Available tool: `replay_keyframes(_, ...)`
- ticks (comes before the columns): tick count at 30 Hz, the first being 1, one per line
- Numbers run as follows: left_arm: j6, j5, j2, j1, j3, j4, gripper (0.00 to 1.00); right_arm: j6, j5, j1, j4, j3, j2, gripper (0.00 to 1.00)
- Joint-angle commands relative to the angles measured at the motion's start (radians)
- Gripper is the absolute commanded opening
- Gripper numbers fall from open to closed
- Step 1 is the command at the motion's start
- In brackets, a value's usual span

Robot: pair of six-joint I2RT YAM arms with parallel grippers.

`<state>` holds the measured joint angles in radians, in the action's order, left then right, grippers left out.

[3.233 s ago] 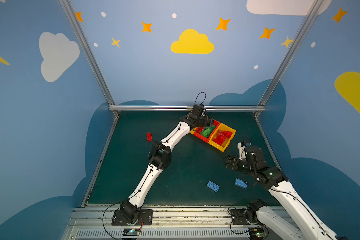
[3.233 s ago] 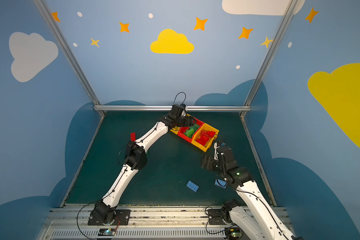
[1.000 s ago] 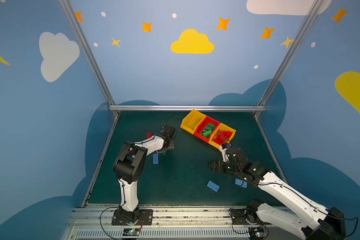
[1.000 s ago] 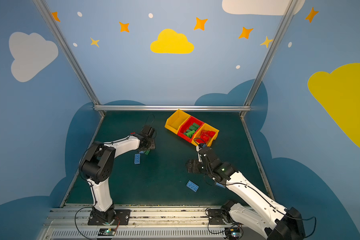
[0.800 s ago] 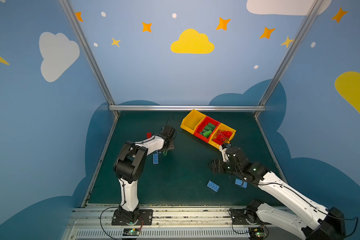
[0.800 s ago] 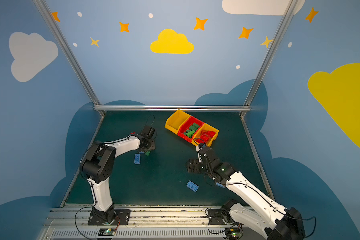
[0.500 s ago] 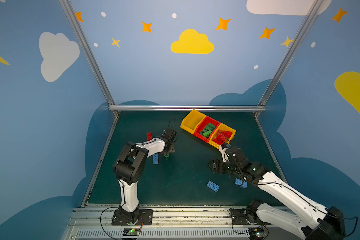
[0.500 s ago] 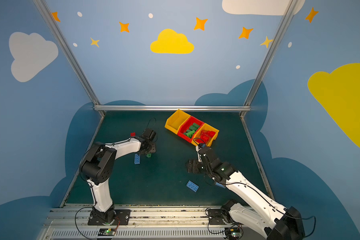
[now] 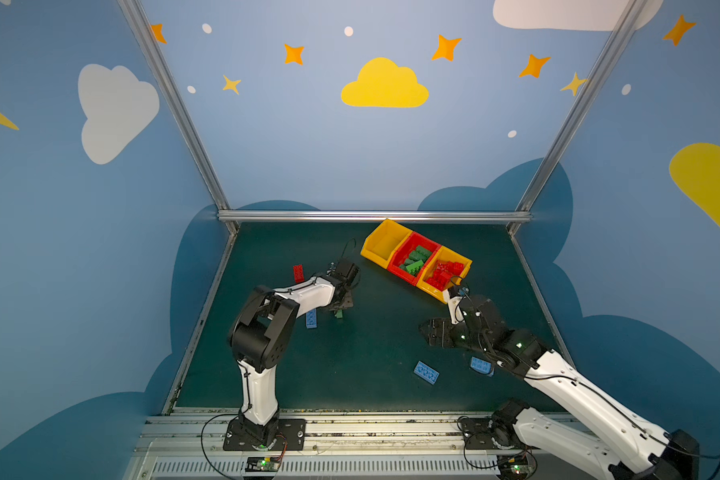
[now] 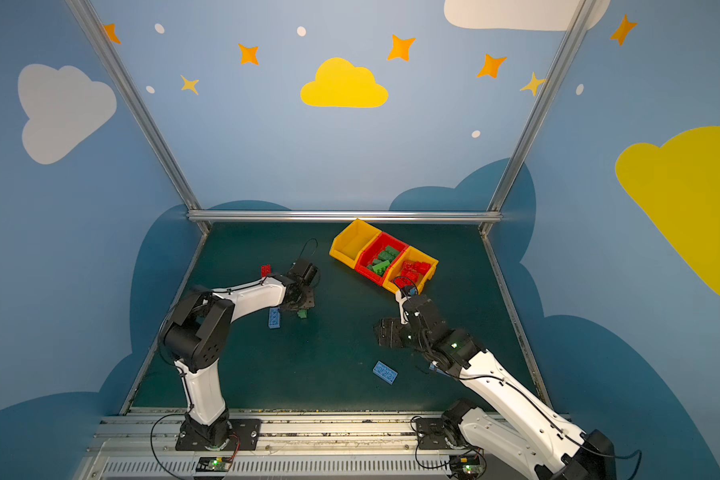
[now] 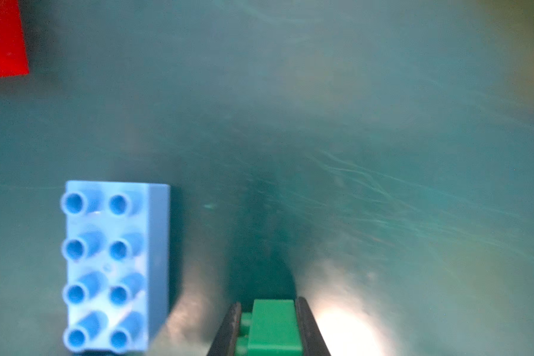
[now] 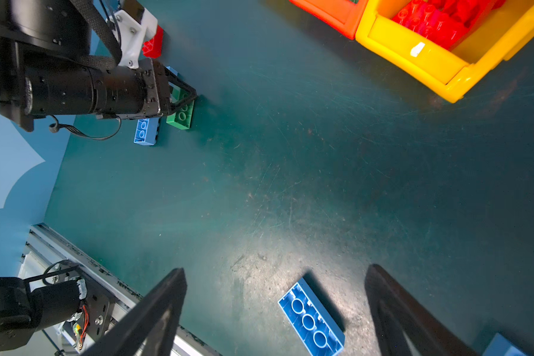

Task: Sort the legos into containers by color
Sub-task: 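Carry the small green brick with the left gripper and drop it into the red bin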

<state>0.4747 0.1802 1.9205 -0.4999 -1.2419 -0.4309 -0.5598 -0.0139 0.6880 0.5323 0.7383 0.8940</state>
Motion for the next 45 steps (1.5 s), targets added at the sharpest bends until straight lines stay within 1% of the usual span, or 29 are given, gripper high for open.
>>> replay_keyframes(1,-0.022,-0.007,0.032,-0.040,-0.152,-0.085,0.09,0.013,0.029,-0.008,0.018,-0.008,-0.027,0.89)
replay_keyframes(8,-0.085,-0.010,0.240,-0.106,-0.632,-0.212,0.09,0.027,0.043,-0.045,0.036,-0.027,-0.075,0.89)
replay_keyframes(12,-0.146,-0.022,0.353,-0.130,-0.824,-0.158,0.11,0.028,0.013,-0.079,0.028,-0.037,-0.088,0.89)
replay_keyframes(15,-0.189,-0.086,0.427,-0.136,-0.930,-0.102,0.12,0.017,-0.010,-0.099,0.016,-0.050,-0.085,0.89)
replay_keyframes(17,-0.194,-0.120,0.465,-0.140,-0.975,-0.058,0.12,0.011,-0.021,-0.110,0.009,-0.058,-0.084,0.89)
replay_keyframes(21,-0.185,-0.167,0.514,-0.150,-0.999,0.079,0.14,0.012,-0.040,-0.138,0.007,-0.061,-0.079,0.89)
replay_keyframes(24,-0.188,-0.171,0.552,-0.157,-1.017,0.169,0.16,0.027,-0.044,-0.158,0.030,-0.039,-0.072,0.89)
replay_keyframes(28,-0.192,-0.178,0.630,-0.164,-1.142,0.156,0.17,0.039,-0.041,-0.179,0.048,-0.022,-0.074,0.89)
replay_keyframes(29,-0.194,-0.180,0.657,-0.164,-1.187,0.139,0.21,0.043,-0.043,-0.185,0.053,-0.019,-0.074,0.89)
replay_keyframes(30,-0.196,-0.181,0.681,-0.166,-1.239,0.123,0.31,0.044,-0.044,-0.188,0.056,-0.016,-0.073,0.89)
replay_keyframes(31,-0.196,-0.183,0.701,-0.165,-1.274,0.108,0.44,0.044,-0.047,-0.193,0.061,-0.013,-0.073,0.89)
replay_keyframes(32,-0.196,-0.184,0.721,-0.166,-1.309,0.097,0.59,0.046,-0.048,-0.196,0.063,-0.011,-0.073,0.89)
replay_keyframes(33,-0.197,-0.185,0.733,-0.166,-1.330,0.094,0.69,0.046,-0.052,-0.197,0.066,-0.008,-0.074,0.89)
replay_keyframes(34,-0.197,-0.186,0.739,-0.166,-1.336,0.101,0.73,0.046,-0.052,-0.198,0.067,-0.008,-0.076,0.89)
replay_keyframes(35,-0.196,-0.186,0.737,-0.165,-1.336,0.104,0.74,0.043,-0.052,-0.199,0.068,-0.006,-0.078,0.89)
replay_keyframes(38,-0.185,-0.173,0.702,-0.165,-1.314,0.091,0.75,0.034,-0.060,-0.199,0.068,-0.006,-0.084,0.89)
replay_keyframes(40,-0.179,-0.149,0.650,-0.166,-1.261,0.073,0.75,0.027,-0.068,-0.200,0.065,-0.008,-0.090,0.89)
replay_keyframes(43,-0.151,-0.053,0.520,-0.165,-1.095,0.063,0.75,0.020,-0.085,-0.200,0.063,-0.011,-0.096,0.89)
replay_keyframes(45,-0.134,0.010,0.382,-0.165,-0.886,0.113,0.75,0.018,-0.103,-0.200,0.055,-0.016,-0.101,0.89)
